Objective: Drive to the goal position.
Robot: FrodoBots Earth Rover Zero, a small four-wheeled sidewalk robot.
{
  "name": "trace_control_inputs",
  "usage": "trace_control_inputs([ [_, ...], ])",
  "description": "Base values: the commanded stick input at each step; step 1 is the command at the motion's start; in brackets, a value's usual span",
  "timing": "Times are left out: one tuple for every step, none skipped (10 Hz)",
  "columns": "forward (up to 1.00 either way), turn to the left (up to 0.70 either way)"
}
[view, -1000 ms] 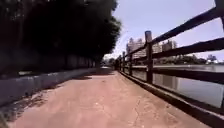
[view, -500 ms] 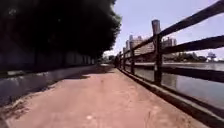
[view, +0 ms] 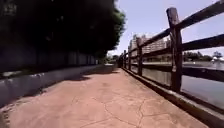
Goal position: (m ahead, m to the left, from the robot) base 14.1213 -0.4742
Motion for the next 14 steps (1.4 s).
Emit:
trace_control_inputs([
  [0.95, 0.21],
  [0.95, 0.01],
  [0.95, 0.01],
  [0.95, 0.01],
  [0.95, 0.01],
  [0.95, 0.01],
  [0.95, 0.01],
  [0.95, 0.3],
  [0.95, 0.25],
  [0.95, 0.06],
  [0.95, 0.01],
  [0.95, 0.01],
  [0.95, 0.01],
  [0.95, 0.01],
])
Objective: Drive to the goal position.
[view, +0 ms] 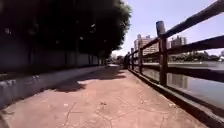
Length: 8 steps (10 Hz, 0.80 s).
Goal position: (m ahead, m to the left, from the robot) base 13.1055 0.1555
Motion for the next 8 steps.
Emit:
trace_control_inputs([
  [0.95, 0.01],
  [0.95, 0.11],
  [0.95, 0.34],
  [0.95, 0.37],
  [0.95, 0.21],
  [0.95, 0.01],
  [0.95, 0.01],
  [0.95, 0.01],
])
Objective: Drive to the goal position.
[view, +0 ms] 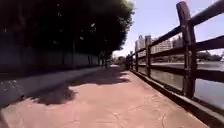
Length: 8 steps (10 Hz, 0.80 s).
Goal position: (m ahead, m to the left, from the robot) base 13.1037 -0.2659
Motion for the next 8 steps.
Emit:
trace_control_inputs([
  [0.95, 0.01],
  [0.95, 0.01],
  [0.95, 0.01],
  [0.95, 0.05],
  [0.95, 0.09],
  [0.95, 0.1],
  [0.95, 0.05],
  [0.95, 0.01],
])
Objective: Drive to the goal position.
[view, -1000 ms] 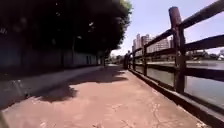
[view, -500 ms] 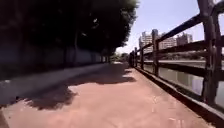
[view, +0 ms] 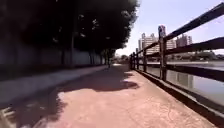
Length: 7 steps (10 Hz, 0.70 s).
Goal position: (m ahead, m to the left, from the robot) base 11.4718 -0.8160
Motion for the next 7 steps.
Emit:
trace_control_inputs([
  [0.95, 0.01],
  [0.95, 0.01],
  [0.95, 0.01],
  [0.95, 0.01],
  [0.95, 0.01],
  [0.95, 0.01],
  [0.95, 0.01],
])
